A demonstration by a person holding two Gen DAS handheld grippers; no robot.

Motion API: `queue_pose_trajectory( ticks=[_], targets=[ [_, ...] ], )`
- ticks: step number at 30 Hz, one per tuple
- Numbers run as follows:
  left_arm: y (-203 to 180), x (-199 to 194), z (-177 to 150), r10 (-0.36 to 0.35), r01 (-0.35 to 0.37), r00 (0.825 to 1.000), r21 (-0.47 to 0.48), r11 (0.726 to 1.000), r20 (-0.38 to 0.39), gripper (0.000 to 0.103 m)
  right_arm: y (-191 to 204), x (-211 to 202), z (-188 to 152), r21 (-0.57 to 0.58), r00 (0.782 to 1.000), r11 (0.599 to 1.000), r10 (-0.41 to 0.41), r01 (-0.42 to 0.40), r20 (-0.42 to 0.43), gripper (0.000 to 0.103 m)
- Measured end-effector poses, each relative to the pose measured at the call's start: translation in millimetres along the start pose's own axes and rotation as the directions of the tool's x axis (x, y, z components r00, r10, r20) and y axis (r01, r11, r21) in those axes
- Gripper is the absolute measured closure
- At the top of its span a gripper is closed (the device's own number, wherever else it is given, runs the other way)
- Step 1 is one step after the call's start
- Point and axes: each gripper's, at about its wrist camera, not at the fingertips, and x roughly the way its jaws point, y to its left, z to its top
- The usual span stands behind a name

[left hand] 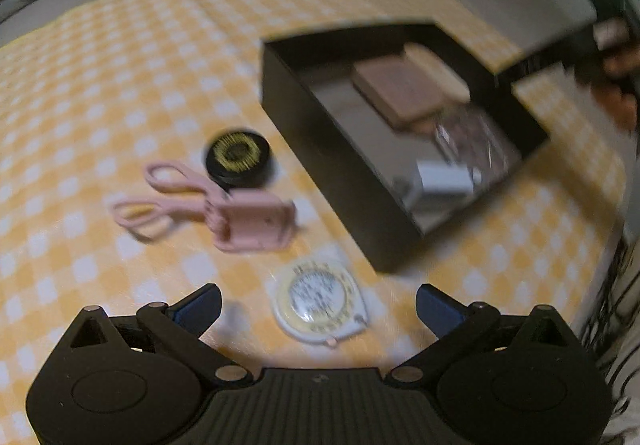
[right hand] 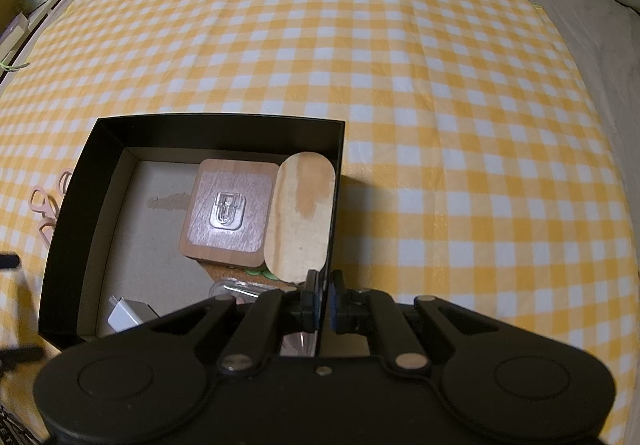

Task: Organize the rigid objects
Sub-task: 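Grasp the round white-yellow tape measure with the left gripper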

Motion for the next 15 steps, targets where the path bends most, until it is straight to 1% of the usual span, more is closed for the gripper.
queue_pose_trajectory(
  ticks=[3, 4, 5, 6, 9, 11, 15],
  targets=[
    [-4.2, 12.6, -1.4, 0.027, -0.026, 0.999, 0.037, 0.999, -0.033, 0.011, 0.0, -1.3, -0.6, 0.000, 1.000, 1.000, -0.001, 0.001, 0.000, 0.098],
    [-4.3, 16.7, -1.0, 0.032, -0.030, 0.999, 0.041, 0.999, -0.041, 0.012, -0.2, -1.8, -0.9, 0.000, 1.000, 1.000, -0.002, 0.002, 0.000, 0.098],
    [-4.2, 18.8, -0.4, 0.041, -0.039, 0.998, 0.047, 0.998, -0.039, 0.012, -0.3, -1.9, -0.9, 0.000, 1.000, 1.000, -0.002, 0.002, 0.000, 0.098],
    [-4.5, 19.5, 0.8, 0.052, -0.051, 0.998, 0.057, 0.997, -0.028, 0.014, -0.2, -1.4, -0.7, 0.000, 1.000, 1.000, -0.002, 0.002, 0.000, 0.098],
    [-2.5, 20.3, 4.8, 0.067, -0.065, 0.998, 0.058, 0.996, -0.022, 0.023, -0.3, -1.5, -0.7, 0.000, 1.000, 1.000, -0.001, 0.001, 0.000, 0.098],
    [-2.2, 19.7, 5.2, 0.075, -0.073, 0.997, 0.078, 0.994, -0.028, 0.027, -0.4, -2.2, -1.1, 0.001, 1.000, 1.000, -0.001, 0.001, 0.000, 0.098],
    [-2.2, 16.6, 6.8, 0.071, -0.067, 0.997, 0.101, 0.993, -0.041, 0.037, -0.4, -2.2, -1.2, 0.001, 1.000, 1.000, -0.001, 0.001, 0.000, 0.098]
  ],
)
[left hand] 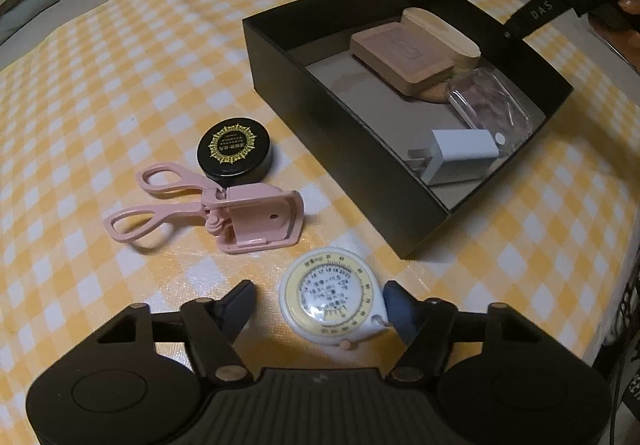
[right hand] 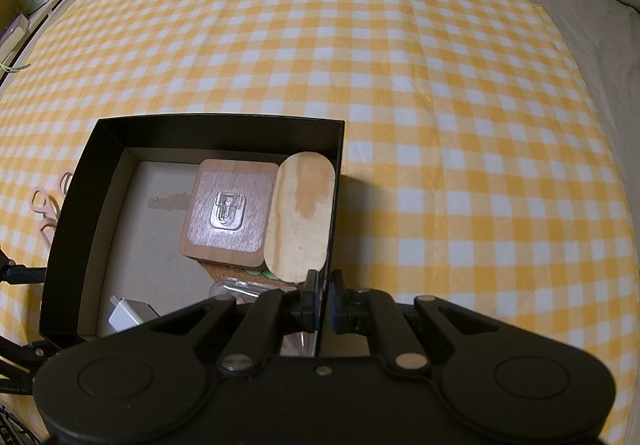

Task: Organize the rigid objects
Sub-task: 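Grasp the round white-yellow tape measure with the left gripper, then carry the tape measure into the black box and open the left gripper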

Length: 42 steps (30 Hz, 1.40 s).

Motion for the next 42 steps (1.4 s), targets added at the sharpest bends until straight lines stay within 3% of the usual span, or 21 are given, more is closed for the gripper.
queue_pose_trajectory(
  ticks=[3, 13, 20, 29, 35, 42],
  targets=[
    [-3.2, -2.9, -1.8, -0.007, 0.007, 1.000, 0.024, 1.000, -0.002, 0.048, 1.0, 2.1, 1.0, -0.001, 1.000, 1.000, -0.001, 0.001, 0.000, 0.098],
    [-1.0, -6.4, -1.8, -0.003, 0.002, 1.000, 0.039, 0.999, 0.014, 0.048, 0.1, 0.3, 0.3, 0.000, 1.000, 1.000, 0.000, 0.000, 0.000, 0.098],
    [24.9, -40.4, 13.2, 0.022, -0.014, 0.990, -0.057, 0.998, 0.137, 0.049, 0.7, 1.3, 0.7, -0.002, 1.000, 1.000, -0.002, 0.002, 0.000, 0.098],
    [17.6, -77.7, 54.9, -0.035, 0.064, 0.951, -0.085, 0.994, 0.306, 0.049, 1.6, 2.8, 1.1, -0.004, 1.000, 1.000, -0.003, 0.003, 0.001, 0.098],
    [-11.0, -67.9, 75.3, -0.101, 0.117, 0.947, -0.034, 0.993, 0.306, 0.049, 1.8, 2.8, 1.0, -0.004, 1.000, 1.000, -0.002, 0.002, 0.002, 0.098],
    [-33.7, -37.8, 92.1, -0.110, 0.114, 0.962, -0.001, 0.994, 0.248, 0.049, 2.6, 3.2, 1.1, -0.003, 1.000, 1.000, -0.004, 0.004, 0.002, 0.098]
  ],
)
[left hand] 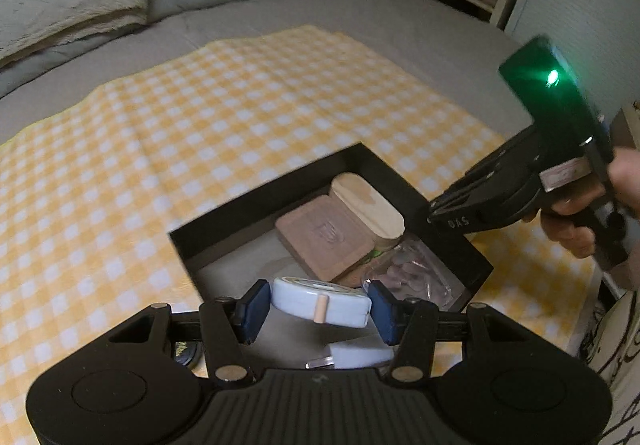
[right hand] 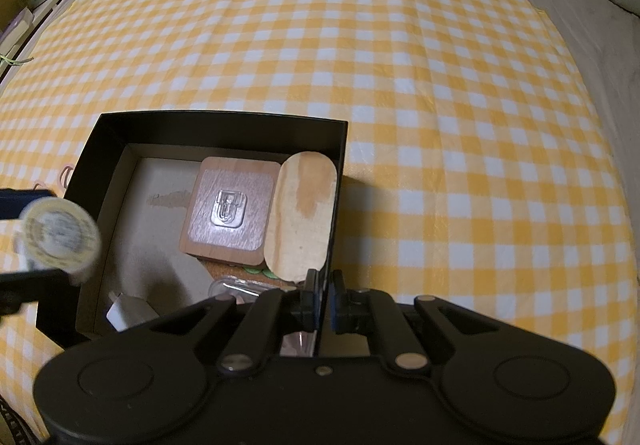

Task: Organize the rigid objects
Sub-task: 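Carry the tape measure into the black box and open the left gripper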

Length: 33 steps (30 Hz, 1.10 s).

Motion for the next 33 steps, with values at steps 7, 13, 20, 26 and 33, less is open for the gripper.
queue_pose_trajectory(
  ticks=[7, 13, 20, 26, 33],
  targets=[
    [-9.9, 24.6, 1.8, -0.008, 0.008, 1.000, 0.012, 1.000, 0.014, 0.049, 0.3, 1.5, 1.1, -0.002, 1.000, 1.000, 0.005, -0.005, 0.001, 0.097],
    [-11.6, 42.6, -5.5, 0.026, -0.023, 0.996, 0.038, 0.999, -0.090, 0.043, 0.5, 0.3, 0.3, -0.002, 1.000, 1.000, 0.004, -0.004, 0.001, 0.097],
    [-9.4, 35.9, -10.1, 0.002, 0.002, 0.992, 0.026, 1.000, -0.128, 0.040, 0.8, -0.5, -0.1, -0.002, 1.000, 1.000, 0.002, -0.002, 0.001, 0.097],
    [-11.5, 31.5, -11.3, -0.004, 0.007, 0.990, 0.018, 1.000, -0.141, 0.038, 0.9, -1.1, -0.2, -0.001, 1.000, 1.000, 0.003, -0.003, 0.001, 0.097],
    [-16.9, 24.6, -11.3, -0.019, 0.019, 0.991, 0.004, 1.000, -0.131, 0.033, 0.8, -0.2, 0.2, -0.001, 1.000, 1.000, 0.002, -0.002, 0.002, 0.097]
  ],
)
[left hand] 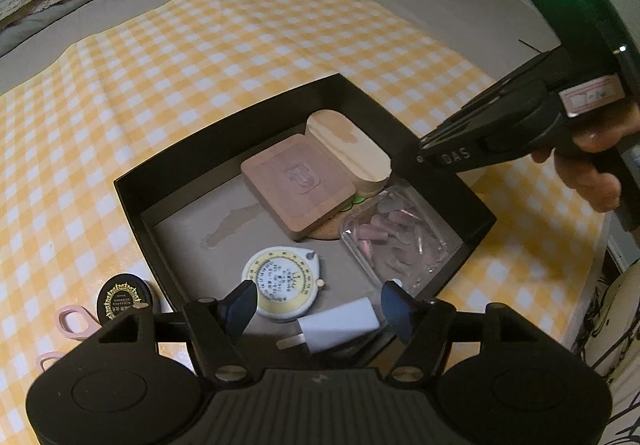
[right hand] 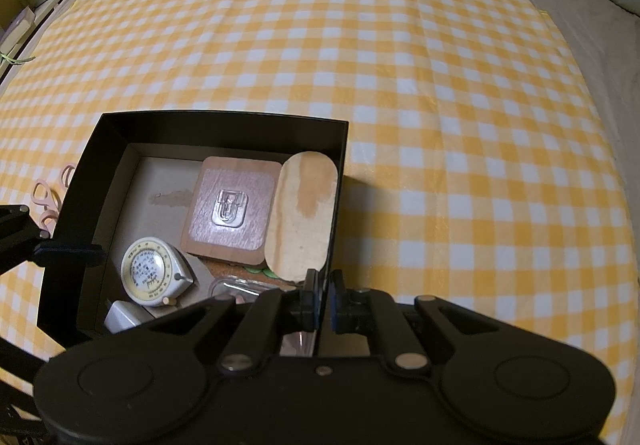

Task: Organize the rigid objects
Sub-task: 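Carry the tape measure into the black box and open the left gripper, then move the open left gripper toward the pink eyelash curler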

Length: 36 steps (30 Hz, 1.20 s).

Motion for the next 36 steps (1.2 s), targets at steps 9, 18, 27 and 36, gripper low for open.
queue_pose_trajectory(
  ticks=[9, 18, 27, 36],
  targets=[
    [-8.1, -16.1, -2.0, -0.001, 0.001, 0.999, -0.008, 1.000, 0.039, 0.010, 0.6, -0.7, -0.4, -0.002, 1.000, 1.000, -0.001, 0.001, 0.001, 0.097],
    [-9.0, -44.0, -4.4, 0.011, -0.009, 0.991, -0.017, 1.000, 0.133, 0.000, 0.5, -1.8, -1.6, -0.005, 1.000, 1.000, -0.004, 0.004, 0.002, 0.097],
    [27.0, -75.0, -7.8, 0.141, -0.112, 0.951, -0.120, 0.986, 0.274, 0.000, 2.0, -2.0, -2.0, -0.007, 1.000, 1.000, -0.006, 0.006, 0.001, 0.097],
    [86.4, -94.3, -21.4, 0.294, -0.207, 0.907, -0.290, 0.934, 0.302, 0.000, 1.7, -1.1, -0.8, -0.007, 1.000, 1.000, -0.007, 0.007, 0.001, 0.097]
  ],
)
